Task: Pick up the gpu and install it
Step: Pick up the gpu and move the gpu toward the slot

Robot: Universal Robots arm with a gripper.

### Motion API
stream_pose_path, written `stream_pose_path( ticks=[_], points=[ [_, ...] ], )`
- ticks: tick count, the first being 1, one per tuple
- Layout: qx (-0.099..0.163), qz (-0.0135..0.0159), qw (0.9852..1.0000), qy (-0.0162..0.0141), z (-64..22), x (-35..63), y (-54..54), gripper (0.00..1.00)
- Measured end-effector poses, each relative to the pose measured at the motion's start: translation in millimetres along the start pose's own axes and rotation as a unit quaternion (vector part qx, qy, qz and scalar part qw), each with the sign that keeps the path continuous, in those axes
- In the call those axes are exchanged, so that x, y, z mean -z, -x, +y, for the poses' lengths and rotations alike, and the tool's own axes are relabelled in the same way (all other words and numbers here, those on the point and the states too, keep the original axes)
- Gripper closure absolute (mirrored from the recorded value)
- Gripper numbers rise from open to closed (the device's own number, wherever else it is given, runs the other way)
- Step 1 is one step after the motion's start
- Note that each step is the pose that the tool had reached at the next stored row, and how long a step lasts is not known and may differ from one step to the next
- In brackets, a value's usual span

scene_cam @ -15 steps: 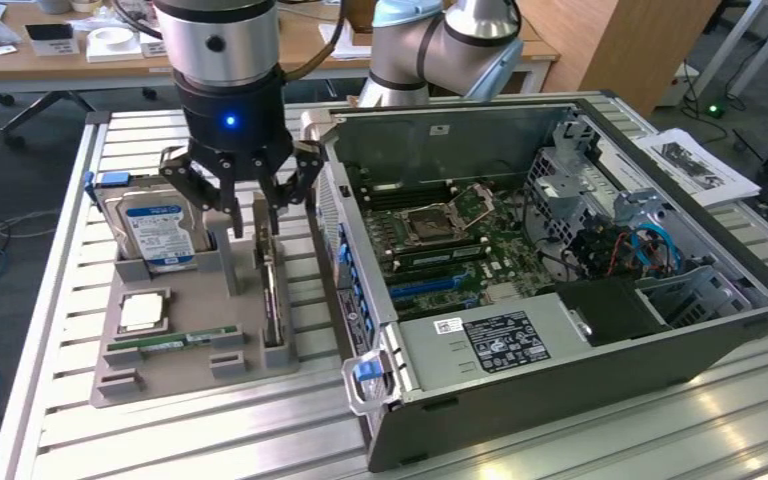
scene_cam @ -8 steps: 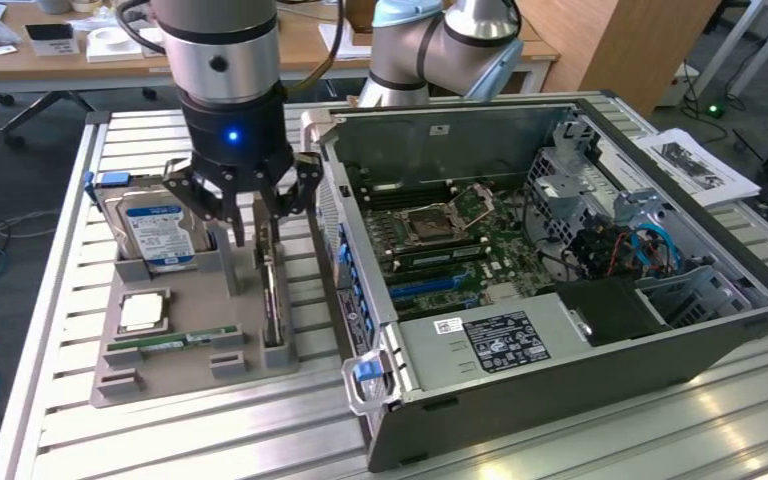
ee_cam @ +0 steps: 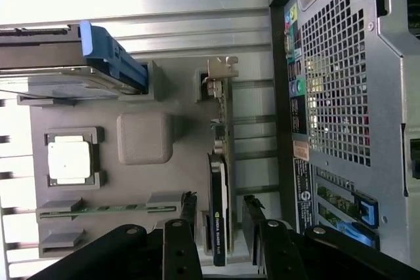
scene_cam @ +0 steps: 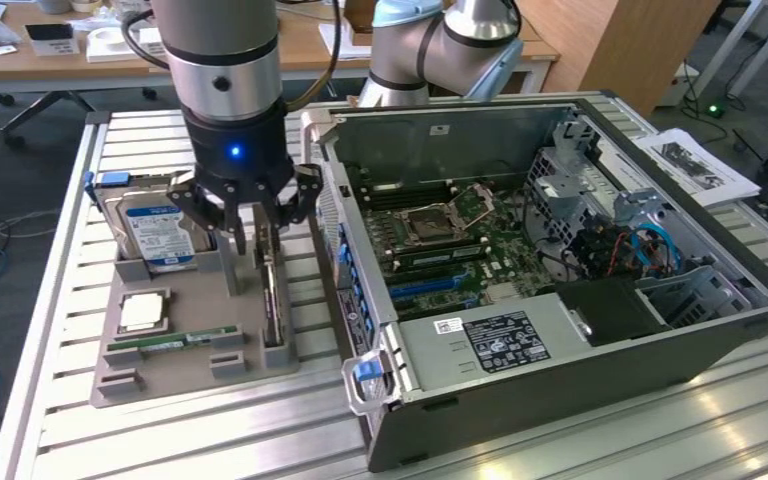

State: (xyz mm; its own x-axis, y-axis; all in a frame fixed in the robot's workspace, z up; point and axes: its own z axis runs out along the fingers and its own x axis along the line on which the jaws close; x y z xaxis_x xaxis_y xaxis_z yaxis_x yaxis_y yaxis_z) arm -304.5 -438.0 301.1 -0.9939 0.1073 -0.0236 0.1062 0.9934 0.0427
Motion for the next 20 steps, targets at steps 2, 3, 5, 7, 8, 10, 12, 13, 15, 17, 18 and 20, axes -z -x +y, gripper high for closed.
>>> stream_pose_path(
  ticks=[2, 3, 5, 7, 8, 10, 12, 13, 15, 17, 18, 20],
  points=[
    [0.000, 0.0001, 1.0000, -0.0001, -0.1, -0.7, 0.0, 0.58],
    [0.000, 0.0001, 1.0000, -0.0002, -0.1, -0.7, 0.0, 0.58],
    [0.000, 0.0001, 1.0000, -0.0001, -0.1, -0.8, -0.1, 0.58],
    [0.000, 0.0001, 1.0000, -0.0001, -0.1, -0.8, -0.1, 0.58],
    [0.000, 0.0001, 1.0000, -0.0001, 0.0, -0.8, 0.0, 0.58],
    [0.000, -0.0001, 1.0000, 0.0001, 0.0, -1.6, 0.0, 0.58],
    [0.000, 0.0000, 1.0000, 0.0000, -0.1, -2.5, -0.1, 0.58],
    [0.000, 0.0000, 1.0000, 0.0000, -0.2, -3.3, -0.1, 0.58],
    [0.000, 0.0000, 1.0000, 0.0000, -0.3, -6.0, -0.2, 0.58],
    [0.000, 0.0000, 1.0000, 0.0000, -0.4, -9.4, -0.2, 0.58],
    [0.000, 0.0000, 1.0000, 0.0000, -0.5, -11.2, -0.3, 0.58],
    [0.000, 0.0001, 1.0000, 0.0000, -0.6, -14.8, -0.4, 0.58]
  ],
)
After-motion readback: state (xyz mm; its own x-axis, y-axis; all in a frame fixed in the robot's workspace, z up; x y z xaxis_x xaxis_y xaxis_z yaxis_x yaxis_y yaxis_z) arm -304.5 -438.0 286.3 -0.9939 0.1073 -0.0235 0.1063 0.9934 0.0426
